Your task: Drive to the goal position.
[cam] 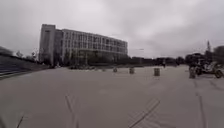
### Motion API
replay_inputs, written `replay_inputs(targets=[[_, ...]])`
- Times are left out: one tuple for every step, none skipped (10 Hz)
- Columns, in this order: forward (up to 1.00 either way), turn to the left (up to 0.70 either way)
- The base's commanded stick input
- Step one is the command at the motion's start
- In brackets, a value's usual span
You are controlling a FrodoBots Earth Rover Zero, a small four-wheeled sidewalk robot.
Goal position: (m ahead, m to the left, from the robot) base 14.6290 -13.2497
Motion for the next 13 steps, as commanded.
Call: replay_inputs(targets=[[1.00,0.00],[1.00,0.00],[1.00,0.00],[1.00,0.00],[1.00,-0.07],[1.00,-0.40],[1.00,-0.40],[1.00,0.00],[1.00,0.00],[1.00,0.00],[1.00,0.00],[1.00,0.00],[1.00,0.00]])
